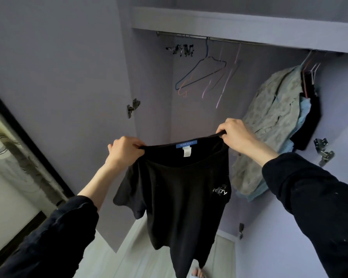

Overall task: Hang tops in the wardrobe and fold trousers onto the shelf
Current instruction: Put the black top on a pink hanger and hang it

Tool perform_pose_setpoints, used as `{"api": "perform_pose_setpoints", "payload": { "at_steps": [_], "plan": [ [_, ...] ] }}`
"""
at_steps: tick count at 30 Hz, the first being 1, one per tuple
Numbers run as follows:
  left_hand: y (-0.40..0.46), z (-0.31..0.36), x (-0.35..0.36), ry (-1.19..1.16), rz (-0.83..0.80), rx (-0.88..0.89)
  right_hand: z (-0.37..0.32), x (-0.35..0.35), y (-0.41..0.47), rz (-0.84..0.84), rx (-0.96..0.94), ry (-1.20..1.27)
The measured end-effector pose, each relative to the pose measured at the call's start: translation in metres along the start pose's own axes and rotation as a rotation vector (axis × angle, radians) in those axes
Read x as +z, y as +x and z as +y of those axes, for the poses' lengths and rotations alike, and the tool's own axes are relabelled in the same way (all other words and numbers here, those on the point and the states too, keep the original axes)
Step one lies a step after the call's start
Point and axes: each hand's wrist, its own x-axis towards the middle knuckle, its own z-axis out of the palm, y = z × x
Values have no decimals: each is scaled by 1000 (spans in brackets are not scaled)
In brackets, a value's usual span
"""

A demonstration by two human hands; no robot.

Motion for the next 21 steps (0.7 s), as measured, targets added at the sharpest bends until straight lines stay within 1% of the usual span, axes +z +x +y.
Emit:
{"api": "perform_pose_setpoints", "payload": {
  "at_steps": [2,4,6,9,10,11,14,15,16,17,18,20,21],
  "plan": [
    [20,12,7,-83,-46,-31,18,3,20,28,18,-81],
    [41,28,14,-112,-85,-38,40,5,41,3,50,-92],
    [60,41,22,-103,-119,-60,63,10,56,-83,74,-65],
    [82,58,35,-97,-127,-121,91,18,76,-234,44,-88],
    [90,63,39,-93,-114,-132,98,18,85,-257,28,-83],
    [96,66,41,-80,-97,-130,103,17,92,-245,5,-72],
    [114,68,46,-40,-37,-131,109,16,103,-77,-141,-74],
    [119,68,47,-12,-20,-133,111,19,105,-77,-217,-115],
    [126,66,48,24,-13,-129,113,23,107,-120,-268,-166],
    [132,65,49,49,-22,-127,117,26,109,-166,-278,-185],
    [137,64,50,43,-31,-117,119,27,112,-183,-244,-145],
    [152,66,53,-20,-39,-83,121,28,127,-141,-110,55],
    [156,68,53,-45,-37,-74,120,28,134,-152,-55,134]
  ]
}}
